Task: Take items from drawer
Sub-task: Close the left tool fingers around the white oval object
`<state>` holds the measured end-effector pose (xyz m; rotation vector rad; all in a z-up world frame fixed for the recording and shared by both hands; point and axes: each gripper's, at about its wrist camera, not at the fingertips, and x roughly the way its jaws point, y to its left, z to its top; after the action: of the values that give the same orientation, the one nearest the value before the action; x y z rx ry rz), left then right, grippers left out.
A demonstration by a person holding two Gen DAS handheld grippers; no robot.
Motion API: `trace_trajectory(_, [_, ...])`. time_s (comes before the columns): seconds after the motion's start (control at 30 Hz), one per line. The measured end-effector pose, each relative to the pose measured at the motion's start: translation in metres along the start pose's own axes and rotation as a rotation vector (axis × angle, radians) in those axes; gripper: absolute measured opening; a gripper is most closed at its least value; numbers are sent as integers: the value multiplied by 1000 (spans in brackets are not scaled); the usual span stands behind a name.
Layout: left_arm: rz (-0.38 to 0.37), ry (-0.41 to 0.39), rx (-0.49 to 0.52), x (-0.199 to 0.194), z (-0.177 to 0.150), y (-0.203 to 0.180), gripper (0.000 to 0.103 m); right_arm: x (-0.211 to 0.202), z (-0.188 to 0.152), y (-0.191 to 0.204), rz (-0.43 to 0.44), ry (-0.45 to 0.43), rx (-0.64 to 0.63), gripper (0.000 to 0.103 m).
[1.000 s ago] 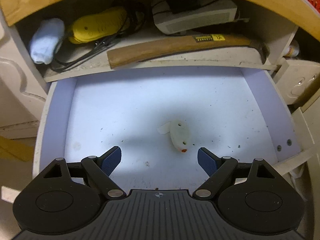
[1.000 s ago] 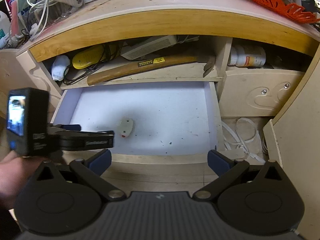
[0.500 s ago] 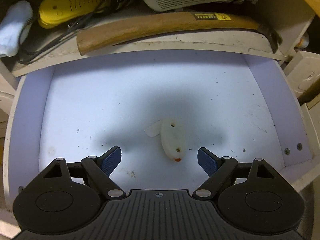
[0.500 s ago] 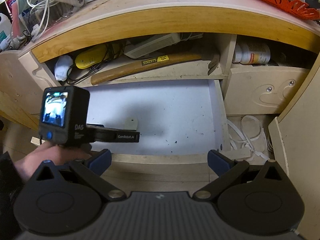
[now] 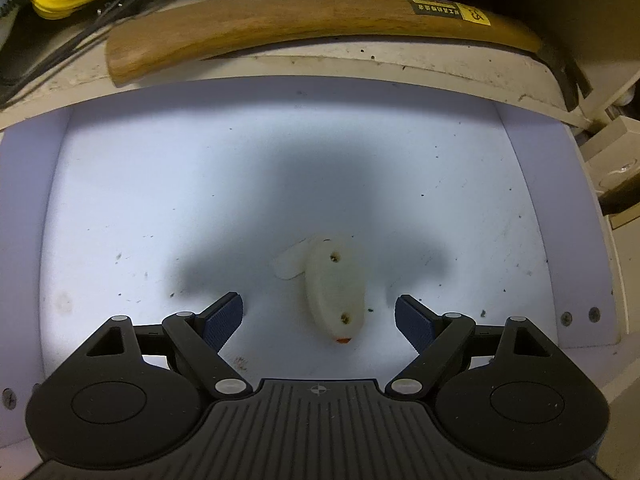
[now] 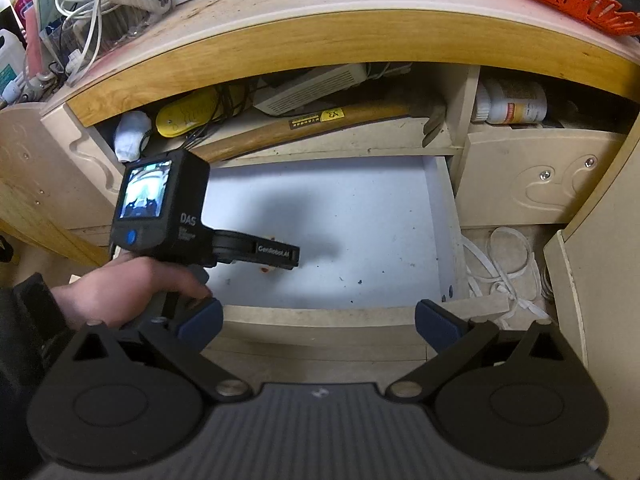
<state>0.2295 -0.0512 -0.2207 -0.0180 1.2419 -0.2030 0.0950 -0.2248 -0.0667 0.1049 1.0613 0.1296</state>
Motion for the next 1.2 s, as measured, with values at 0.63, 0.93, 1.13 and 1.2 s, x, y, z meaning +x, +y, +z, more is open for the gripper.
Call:
trace_trajectory(0.63, [81, -31, 36, -7, 5, -4, 30, 1, 0, -1, 24, 8, 15, 103])
trace_trajectory(0.93, [64, -38, 30, -9, 4, -1, 30, 1, -1, -1, 20, 9, 16, 103])
trace_trajectory(1.13, [60, -62, 31, -13, 2, -6, 30, 2, 1, -1, 19, 8, 12, 103])
trace_trajectory(1.2, [58, -71, 35, -18, 1, -6, 30, 2, 1, -1, 17, 6, 10, 103])
